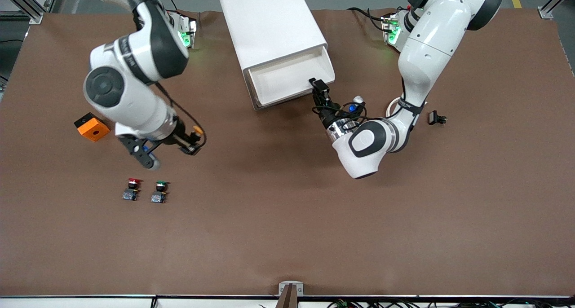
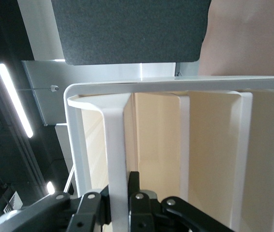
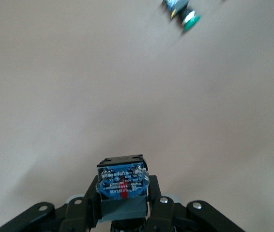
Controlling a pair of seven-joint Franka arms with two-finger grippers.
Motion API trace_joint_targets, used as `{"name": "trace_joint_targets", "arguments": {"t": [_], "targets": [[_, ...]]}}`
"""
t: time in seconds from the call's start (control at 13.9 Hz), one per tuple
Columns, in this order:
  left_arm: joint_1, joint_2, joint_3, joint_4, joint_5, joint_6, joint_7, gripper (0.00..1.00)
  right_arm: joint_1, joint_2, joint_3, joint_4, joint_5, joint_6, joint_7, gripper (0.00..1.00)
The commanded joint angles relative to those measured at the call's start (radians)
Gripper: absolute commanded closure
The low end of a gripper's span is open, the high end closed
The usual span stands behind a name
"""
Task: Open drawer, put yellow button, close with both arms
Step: 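Carry the yellow button over the open drawer with the right gripper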
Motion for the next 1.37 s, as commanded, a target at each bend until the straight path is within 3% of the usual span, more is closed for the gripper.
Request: {"name": "trace_joint_targets", "arguments": {"t": [0.0, 0.5, 0.65, 0.72, 0.79, 0.86, 1.01, 1.08, 1.29], "targets": [[0.051, -0.006, 0.002, 0.023, -0.006, -0.003, -0.013, 0.97, 0.087, -0.019, -0.012, 0.016, 0.009, -0.005, 0.137, 1.0], [0.106, -0.004, 0.003, 0.034, 0.011, -0.003, -0.012, 0.96, 0.317, -0.01, -0.015, 0.047, -0.011, 0.066, 0.401, 1.0], [0.105, -0.003, 0.003, 0.033, 0.011, 0.0, -0.012, 0.9, 0.357, -0.008, -0.014, 0.053, -0.046, 0.086, 0.456, 1.0], [0.105, -0.003, 0.003, 0.033, 0.011, 0.0, -0.012, 0.75, 0.383, -0.004, -0.014, 0.068, -0.069, 0.087, 0.491, 1.0], [0.105, -0.003, 0.003, 0.033, 0.011, 0.0, -0.01, 0.67, 0.405, 0.014, -0.014, 0.085, -0.097, 0.087, 0.531, 1.0], [0.106, -0.003, 0.003, 0.033, 0.011, 0.001, -0.008, 0.44, 0.426, 0.033, -0.014, 0.102, -0.124, 0.086, 0.569, 1.0], [0.106, -0.001, 0.003, 0.033, 0.011, 0.004, -0.005, 0.09, 0.451, 0.054, -0.014, 0.112, -0.135, 0.087, 0.602, 1.0], [0.106, -0.001, 0.003, 0.033, 0.01, 0.004, -0.004, 0.0, 0.462, 0.067, -0.014, 0.122, -0.137, 0.086, 0.617, 1.0], [0.118, -0.004, 0.003, 0.036, 0.005, 0.004, 0.002, 0.0, 0.493, 0.091, -0.014, 0.13, -0.149, 0.087, 0.655, 1.0]]}}
